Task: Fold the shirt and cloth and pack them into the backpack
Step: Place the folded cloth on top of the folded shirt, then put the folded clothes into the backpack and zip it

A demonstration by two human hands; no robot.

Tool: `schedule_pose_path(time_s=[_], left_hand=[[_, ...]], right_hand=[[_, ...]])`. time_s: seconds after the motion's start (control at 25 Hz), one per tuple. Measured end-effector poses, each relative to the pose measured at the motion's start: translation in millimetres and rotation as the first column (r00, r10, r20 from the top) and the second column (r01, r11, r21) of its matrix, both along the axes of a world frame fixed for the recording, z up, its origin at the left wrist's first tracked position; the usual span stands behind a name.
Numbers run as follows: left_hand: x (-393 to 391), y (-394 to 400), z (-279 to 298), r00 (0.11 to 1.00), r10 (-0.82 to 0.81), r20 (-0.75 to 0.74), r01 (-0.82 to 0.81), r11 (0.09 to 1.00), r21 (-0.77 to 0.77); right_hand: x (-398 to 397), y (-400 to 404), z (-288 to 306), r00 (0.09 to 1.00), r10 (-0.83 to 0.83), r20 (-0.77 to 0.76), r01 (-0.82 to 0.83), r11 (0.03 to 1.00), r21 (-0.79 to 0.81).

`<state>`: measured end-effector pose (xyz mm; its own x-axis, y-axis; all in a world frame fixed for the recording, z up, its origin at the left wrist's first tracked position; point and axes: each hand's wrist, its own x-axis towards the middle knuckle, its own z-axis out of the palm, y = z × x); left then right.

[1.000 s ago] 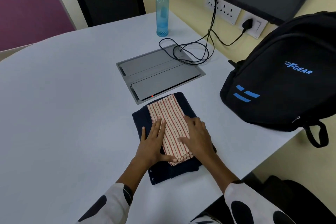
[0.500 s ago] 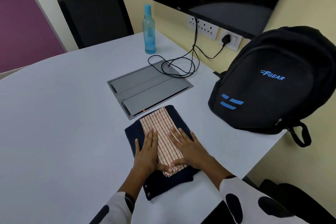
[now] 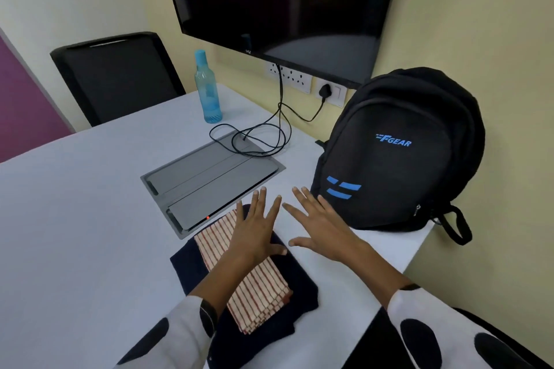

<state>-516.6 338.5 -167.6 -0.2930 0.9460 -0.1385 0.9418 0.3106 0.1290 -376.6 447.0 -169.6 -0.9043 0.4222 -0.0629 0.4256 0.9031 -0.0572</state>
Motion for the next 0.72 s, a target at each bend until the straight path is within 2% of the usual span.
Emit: schedule_pose_path(time_s=[0.24,0.48,0.6,0.72], left_hand=[[24.2,97.0,44.4,0.970,-0.188,-0.155,0.210,0.967,0.142],[47.1,201.4,100.2,0.921,-0.252,-0.296,0.339,0.893,0.295],[55.5,242.9,110.3,0.939,-0.253,-0.233,0.322,0.885,0.337],[62.6,269.6,116.7,0.957,-0.250,-0.148,0.287,0.892,0.348]], right_hand=[[48.9,70.1,57.7,0.982,-0.177,-0.070,0.186,0.972,0.145],[106.8,171.8,115.7,0.871,-0.331,-0.363,0.433,0.866,0.250],[114.7,208.6,127.3,0.810,-0.384,-0.443,0.536,0.793,0.291],[111.4,228.6,121.0,0.792,-0.399,-0.463,0.555,0.787,0.271]])
